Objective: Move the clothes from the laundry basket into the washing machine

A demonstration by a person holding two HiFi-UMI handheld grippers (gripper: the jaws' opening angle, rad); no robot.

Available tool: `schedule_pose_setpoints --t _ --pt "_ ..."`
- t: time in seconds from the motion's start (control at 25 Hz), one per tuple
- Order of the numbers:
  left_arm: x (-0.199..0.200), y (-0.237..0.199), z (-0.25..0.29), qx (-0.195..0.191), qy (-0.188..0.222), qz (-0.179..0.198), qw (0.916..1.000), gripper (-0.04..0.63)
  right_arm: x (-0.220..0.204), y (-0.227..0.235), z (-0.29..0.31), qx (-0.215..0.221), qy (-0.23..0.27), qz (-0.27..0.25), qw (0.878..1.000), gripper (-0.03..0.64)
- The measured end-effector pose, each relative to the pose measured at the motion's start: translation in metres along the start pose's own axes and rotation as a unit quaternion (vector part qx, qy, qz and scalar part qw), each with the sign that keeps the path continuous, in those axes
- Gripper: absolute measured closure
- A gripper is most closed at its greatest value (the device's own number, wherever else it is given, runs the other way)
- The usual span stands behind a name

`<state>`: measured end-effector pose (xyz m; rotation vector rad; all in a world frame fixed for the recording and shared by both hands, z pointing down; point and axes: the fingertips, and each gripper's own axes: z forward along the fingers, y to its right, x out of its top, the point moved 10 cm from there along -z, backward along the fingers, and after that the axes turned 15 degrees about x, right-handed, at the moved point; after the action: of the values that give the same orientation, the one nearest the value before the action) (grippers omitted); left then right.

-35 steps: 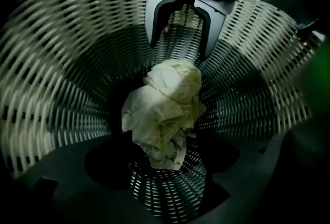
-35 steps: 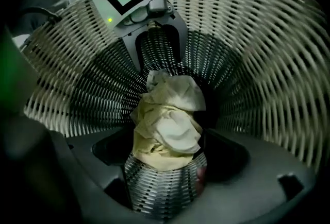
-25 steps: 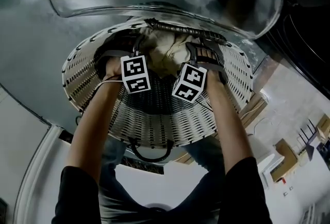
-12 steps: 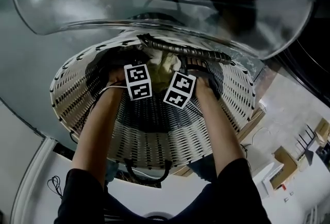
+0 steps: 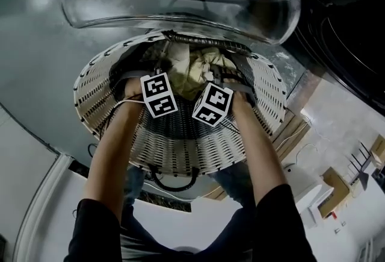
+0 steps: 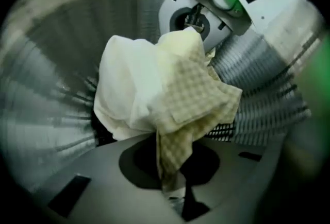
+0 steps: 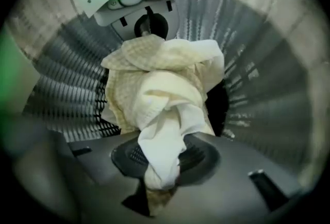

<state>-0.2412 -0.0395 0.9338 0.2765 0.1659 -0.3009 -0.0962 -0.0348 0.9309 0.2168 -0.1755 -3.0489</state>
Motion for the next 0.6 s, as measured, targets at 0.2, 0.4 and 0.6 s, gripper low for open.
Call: schedule_pose_setpoints --t 0.2,0.4,0.6 --pt "0.008 -0.01 -0.059 0.001 0.015 -0.009 0.9999 0.541 0.003 -0.015 -0.055 -0.008 0.021 0.011 1.0 0.517" --pt "0.014 -0.017 -0.129 0.01 0.032 -0.029 0.999 0.541 0.006 -0.036 -0.12 -0.022 0.058 0.033 0.998 0.517" --pt "0.027 -0.026 -0.198 0.011 0.045 -0.034 0.9984 0.541 0.003 -0.052 -0.19 -0.032 0.091 0.059 0.994 0.517"
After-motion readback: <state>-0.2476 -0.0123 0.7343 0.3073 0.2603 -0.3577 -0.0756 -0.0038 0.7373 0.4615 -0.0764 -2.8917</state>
